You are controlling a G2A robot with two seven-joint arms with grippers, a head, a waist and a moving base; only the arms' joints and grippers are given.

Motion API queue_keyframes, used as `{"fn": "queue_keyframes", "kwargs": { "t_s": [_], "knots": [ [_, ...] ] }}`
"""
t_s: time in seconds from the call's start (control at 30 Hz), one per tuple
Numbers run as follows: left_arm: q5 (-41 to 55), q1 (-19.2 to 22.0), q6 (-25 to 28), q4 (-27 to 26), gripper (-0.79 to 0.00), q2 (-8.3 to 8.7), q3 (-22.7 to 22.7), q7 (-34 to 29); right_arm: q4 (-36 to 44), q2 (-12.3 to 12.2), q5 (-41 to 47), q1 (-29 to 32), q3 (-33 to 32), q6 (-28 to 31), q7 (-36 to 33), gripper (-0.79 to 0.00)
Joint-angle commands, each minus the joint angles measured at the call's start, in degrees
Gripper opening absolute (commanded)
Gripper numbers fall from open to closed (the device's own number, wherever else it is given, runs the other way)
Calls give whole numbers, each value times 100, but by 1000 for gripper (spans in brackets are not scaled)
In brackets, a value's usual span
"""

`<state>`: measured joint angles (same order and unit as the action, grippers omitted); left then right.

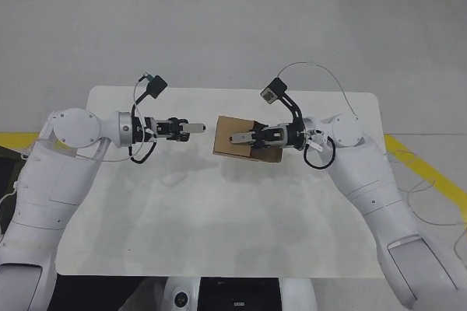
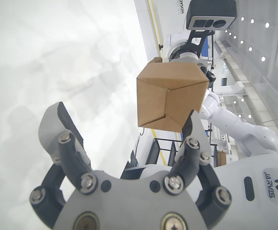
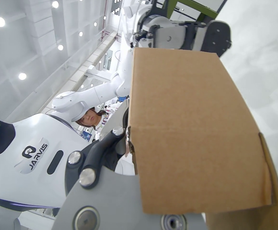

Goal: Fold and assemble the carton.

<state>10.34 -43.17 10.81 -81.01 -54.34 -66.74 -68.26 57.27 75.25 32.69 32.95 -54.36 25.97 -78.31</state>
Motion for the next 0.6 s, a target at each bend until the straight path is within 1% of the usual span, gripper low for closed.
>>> {"fn": "queue_keyframes", "kwargs": {
  "t_s": [0.0,0.17,0.33,0.5,0.53,0.57],
  "knots": [
    [-232,-58,128,-113,0,31,-54,8,-115,-17,-149,-46,18,-37,-37,-785],
    [-803,-323,638,-547,0,113,-201,100,-476,-12,-432,-150,194,-187,-187,-785],
    [-1340,-592,1123,-1006,0,192,-397,283,-970,78,-649,-293,469,-303,-223,-785],
    [-1800,-870,1360,-1422,0,261,-612,547,-1304,200,-901,-429,770,-536,-141,-785],
    [-1891,-927,1386,-1496,0,272,-650,611,-1376,220,-957,-456,815,-593,-96,-763],
    [-1974,-982,1398,-1562,0,282,-686,672,-1457,237,-1013,-490,851,-647,-61,-763]
  ]
}}
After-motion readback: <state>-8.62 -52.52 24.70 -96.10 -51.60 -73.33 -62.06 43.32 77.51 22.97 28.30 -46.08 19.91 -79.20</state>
